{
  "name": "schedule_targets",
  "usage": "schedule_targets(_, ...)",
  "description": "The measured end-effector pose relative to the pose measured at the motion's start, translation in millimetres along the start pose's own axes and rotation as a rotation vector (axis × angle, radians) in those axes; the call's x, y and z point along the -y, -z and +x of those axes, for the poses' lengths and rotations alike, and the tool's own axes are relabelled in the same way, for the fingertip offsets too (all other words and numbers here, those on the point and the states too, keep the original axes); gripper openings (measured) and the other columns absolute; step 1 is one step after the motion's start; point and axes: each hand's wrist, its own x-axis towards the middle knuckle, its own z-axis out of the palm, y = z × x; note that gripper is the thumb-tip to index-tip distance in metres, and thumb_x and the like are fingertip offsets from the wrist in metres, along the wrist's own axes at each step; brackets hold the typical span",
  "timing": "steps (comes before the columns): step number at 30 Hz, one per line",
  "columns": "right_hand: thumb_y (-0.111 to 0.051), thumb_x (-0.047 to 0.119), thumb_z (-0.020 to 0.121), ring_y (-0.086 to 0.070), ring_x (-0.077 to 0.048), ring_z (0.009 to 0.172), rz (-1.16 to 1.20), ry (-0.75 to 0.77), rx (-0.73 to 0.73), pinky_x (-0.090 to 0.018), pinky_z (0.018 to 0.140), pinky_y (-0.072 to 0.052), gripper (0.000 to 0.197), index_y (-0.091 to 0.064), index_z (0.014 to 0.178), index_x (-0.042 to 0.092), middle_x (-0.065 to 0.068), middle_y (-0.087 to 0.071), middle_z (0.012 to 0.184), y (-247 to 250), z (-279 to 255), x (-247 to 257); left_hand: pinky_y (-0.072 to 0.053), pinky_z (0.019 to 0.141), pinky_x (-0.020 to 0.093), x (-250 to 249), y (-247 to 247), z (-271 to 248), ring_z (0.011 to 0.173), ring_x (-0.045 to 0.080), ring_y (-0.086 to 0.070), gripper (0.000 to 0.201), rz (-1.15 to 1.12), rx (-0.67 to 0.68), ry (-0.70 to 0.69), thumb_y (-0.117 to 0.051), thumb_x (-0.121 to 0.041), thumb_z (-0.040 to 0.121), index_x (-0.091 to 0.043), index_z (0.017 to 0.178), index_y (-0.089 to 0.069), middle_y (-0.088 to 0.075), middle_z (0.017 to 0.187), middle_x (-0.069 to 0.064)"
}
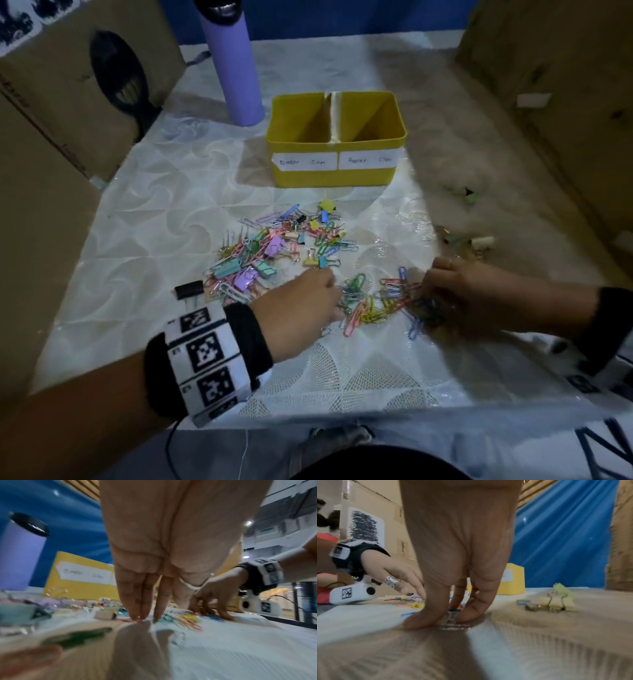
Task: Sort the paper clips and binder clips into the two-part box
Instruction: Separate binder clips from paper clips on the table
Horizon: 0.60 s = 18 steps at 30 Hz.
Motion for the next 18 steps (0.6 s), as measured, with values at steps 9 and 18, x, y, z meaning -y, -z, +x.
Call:
schedule_targets(9, -0.068, 0.009, 0.075, -0.056, -0.029, 0.098, 0.062, -0.015, -0.115, -0.031, 0.081, -0.042, 0.026, -0.063, 0.101, 0.006, -0.013, -0.061, 0.106, 7.7, 55.3, 24.2, -0.031, 0.079, 0.014, -0.6, 7.8, 13.1, 0.101, 0.014, -0.048, 0.038, -0.132, -0.159, 0.104, -0.042, 0.001, 0.092, -0.011, 0.126, -0.053, -0.048, 0.112, 0.003)
schedule_targets(18, -0.045, -0.006, 0.072, -0.058, -0.030, 0.099, -0.041, 0.096, -0.055, -0.042, 0.086, -0.050, 0.036, -0.064, 0.095, 0.014, -0.010, -0.064, 0.110, 15.9, 87.7, 42.7, -0.047, 0.091, 0.033, 40.2, 12.8, 1.8, 0.110, 0.023, -0.051, 0.047, 0.157, -0.057, 0.166, -0.041, 0.005, 0.086, -0.015, 0.127, -0.053, -0.051, 0.122, 0.008)
